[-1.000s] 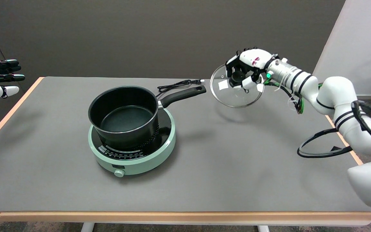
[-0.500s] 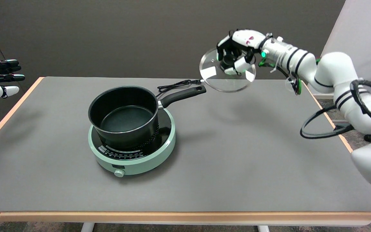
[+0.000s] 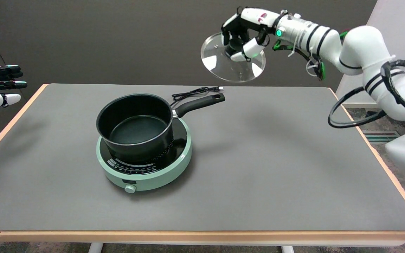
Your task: Pick up the pot lid.
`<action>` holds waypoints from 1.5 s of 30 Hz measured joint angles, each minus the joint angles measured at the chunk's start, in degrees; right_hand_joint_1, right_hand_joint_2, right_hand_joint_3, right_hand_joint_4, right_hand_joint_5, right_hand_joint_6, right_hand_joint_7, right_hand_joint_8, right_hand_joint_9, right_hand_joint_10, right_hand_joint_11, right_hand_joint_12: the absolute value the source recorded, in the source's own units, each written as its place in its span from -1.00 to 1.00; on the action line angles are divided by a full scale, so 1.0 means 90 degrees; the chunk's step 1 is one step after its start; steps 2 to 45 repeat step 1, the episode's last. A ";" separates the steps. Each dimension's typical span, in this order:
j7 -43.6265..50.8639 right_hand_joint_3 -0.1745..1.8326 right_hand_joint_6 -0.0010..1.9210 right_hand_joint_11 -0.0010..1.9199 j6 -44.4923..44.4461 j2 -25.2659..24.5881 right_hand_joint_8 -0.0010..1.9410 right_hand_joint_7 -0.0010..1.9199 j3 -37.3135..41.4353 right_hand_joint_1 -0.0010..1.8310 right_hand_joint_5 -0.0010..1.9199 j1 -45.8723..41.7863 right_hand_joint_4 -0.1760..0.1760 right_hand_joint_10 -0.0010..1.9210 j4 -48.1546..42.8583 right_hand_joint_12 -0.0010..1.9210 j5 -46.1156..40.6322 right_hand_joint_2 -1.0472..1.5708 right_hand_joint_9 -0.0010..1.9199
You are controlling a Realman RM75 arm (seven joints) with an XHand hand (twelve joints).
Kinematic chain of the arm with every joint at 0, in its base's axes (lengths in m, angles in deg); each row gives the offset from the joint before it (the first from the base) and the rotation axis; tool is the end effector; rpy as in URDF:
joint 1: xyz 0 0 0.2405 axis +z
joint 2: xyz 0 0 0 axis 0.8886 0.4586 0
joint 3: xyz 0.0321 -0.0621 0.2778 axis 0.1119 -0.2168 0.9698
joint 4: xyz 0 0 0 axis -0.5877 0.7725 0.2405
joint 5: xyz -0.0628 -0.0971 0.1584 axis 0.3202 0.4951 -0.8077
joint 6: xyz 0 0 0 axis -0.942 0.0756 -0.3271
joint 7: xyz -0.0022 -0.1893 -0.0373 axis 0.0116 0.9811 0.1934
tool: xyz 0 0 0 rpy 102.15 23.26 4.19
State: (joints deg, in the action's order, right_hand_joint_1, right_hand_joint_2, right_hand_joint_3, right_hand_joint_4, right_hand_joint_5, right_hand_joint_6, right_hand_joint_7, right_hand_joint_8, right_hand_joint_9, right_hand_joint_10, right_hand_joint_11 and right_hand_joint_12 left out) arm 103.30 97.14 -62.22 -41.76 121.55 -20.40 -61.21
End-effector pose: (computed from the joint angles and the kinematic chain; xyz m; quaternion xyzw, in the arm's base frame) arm -0.0716 -0.5568 0.3903 0.8096 -0.0705 0.0579 0.5799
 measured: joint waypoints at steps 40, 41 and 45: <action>-0.0114 -0.05 0.00 -0.27 0.0000 0.0000 0.45 -0.07 -0.0103 0.49 -0.20 0.0082 1.00 0.68 -0.0010 0.59 0.0001 0.41 -0.15; -0.0114 -0.05 0.00 -0.27 0.0000 0.0000 0.45 -0.07 -0.0103 0.49 -0.20 0.0082 1.00 0.68 -0.0010 0.59 0.0001 0.41 -0.15; -0.0114 -0.05 0.00 -0.27 0.0000 0.0000 0.45 -0.07 -0.0103 0.49 -0.20 0.0082 1.00 0.68 -0.0010 0.59 0.0001 0.41 -0.15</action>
